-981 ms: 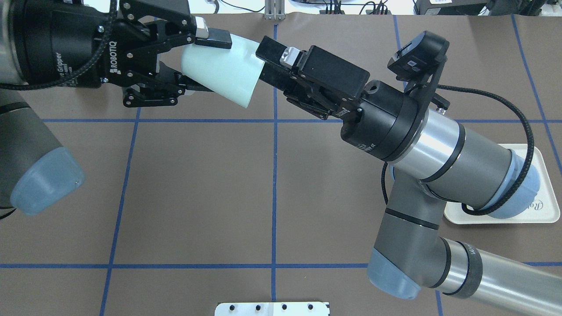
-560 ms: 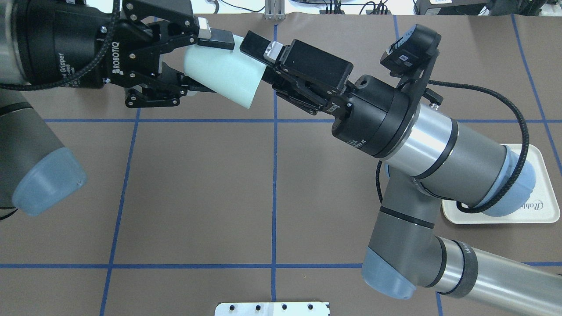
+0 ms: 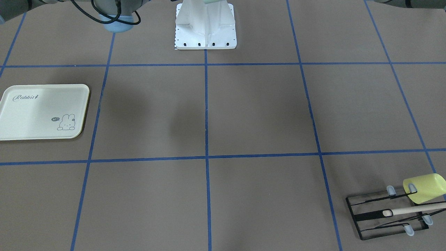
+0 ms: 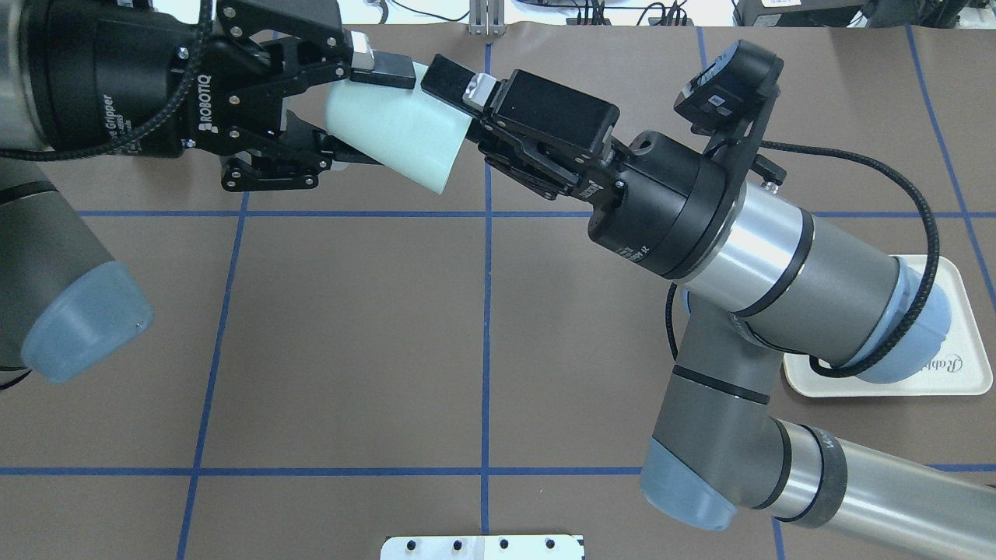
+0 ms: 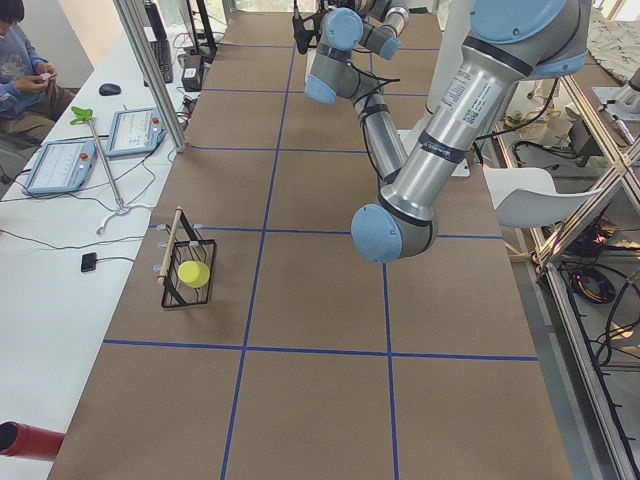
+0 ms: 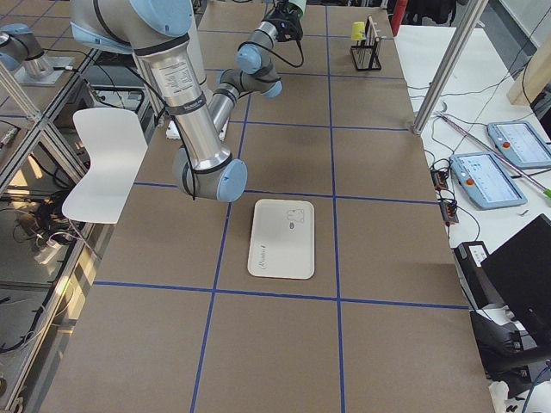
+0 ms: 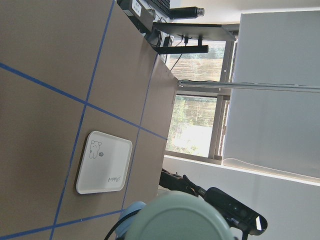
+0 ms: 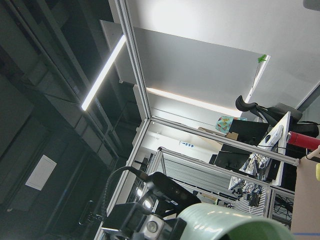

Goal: Left arm grabs green cup and hands to right arm on tray

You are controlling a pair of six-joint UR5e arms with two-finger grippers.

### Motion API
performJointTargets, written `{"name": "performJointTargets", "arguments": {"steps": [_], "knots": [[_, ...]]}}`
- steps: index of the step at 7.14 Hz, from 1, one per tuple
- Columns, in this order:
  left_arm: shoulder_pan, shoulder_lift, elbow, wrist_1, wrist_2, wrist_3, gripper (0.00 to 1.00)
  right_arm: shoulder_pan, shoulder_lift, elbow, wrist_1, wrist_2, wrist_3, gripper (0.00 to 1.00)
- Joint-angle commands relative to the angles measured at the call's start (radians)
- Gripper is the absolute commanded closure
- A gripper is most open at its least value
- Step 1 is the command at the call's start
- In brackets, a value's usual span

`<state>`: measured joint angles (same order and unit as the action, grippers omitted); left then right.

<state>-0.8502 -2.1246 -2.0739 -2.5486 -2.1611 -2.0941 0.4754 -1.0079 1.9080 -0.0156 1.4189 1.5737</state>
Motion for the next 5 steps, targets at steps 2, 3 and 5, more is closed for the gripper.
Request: {"name": "performJointTargets", "arguments": {"steps": [2,3,5], "knots": [[0.0,0.0,0.003,-0.001,0.0,0.003,0.94,0.0,-0.002,0.0,-0.001,0.003,-0.001,0.56],[0.0,0.0,0.005,0.001,0.0,0.003,0.94,-0.001,-0.002,0.0,-0.003,0.003,-0.001,0.56],[0.0,0.0,0.008,-0.001,0.0,0.005,0.94,0.0,-0.002,0.0,-0.004,0.005,-0.001,0.62]]}}
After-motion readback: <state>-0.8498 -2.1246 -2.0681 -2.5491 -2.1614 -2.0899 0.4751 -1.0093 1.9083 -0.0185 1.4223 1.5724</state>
